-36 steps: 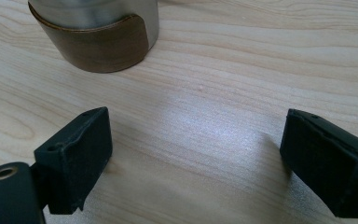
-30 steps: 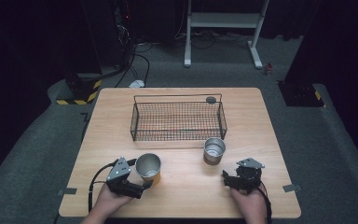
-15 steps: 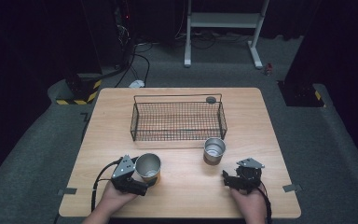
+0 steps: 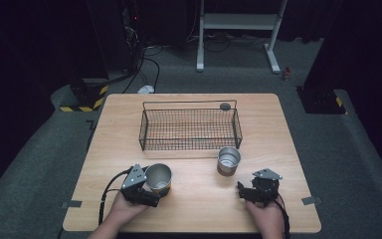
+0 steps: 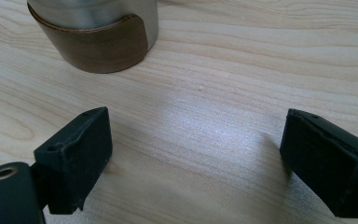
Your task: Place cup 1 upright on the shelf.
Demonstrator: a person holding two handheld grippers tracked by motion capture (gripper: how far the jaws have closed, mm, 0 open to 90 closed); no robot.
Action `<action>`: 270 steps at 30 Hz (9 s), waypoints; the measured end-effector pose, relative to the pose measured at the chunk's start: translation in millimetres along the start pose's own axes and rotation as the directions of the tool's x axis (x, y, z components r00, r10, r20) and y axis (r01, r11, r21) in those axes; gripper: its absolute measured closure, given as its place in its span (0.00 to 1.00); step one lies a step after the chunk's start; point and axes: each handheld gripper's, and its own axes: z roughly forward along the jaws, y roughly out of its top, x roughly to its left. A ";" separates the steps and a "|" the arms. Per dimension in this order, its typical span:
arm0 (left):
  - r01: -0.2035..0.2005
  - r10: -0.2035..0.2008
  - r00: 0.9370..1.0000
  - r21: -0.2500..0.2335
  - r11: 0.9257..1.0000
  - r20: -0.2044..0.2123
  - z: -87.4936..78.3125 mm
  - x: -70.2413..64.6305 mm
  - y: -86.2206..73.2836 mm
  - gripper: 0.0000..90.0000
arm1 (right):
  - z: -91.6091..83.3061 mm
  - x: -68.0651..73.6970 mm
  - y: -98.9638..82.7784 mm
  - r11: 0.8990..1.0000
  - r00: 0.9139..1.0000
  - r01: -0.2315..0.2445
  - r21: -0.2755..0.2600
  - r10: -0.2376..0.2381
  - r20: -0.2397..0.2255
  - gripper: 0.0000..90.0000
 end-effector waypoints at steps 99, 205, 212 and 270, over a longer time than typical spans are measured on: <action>0.097 -0.118 0.973 -0.111 0.989 -0.199 -37.0 43.2 -15.3 0.17 | 0.0 0.0 0.0 1.000 1.000 0.000 0.000 0.000 0.000 0.10; 0.158 -0.187 0.953 -0.137 0.978 -0.240 57.4 113.9 118.0 0.17 | -0.6 -1.0 -0.1 0.999 0.999 0.036 0.004 -0.036 -0.025 0.10; 0.162 -0.188 0.948 -0.117 0.980 -0.259 70.0 121.0 118.4 0.17 | -0.7 -1.0 -0.1 0.999 0.999 0.036 0.004 -0.036 -0.025 0.10; 0.230 -0.192 0.922 0.078 0.970 -0.337 107.4 126.9 87.2 0.17 | -0.9 -0.7 -0.5 0.999 0.999 0.042 0.003 -0.042 -0.031 0.10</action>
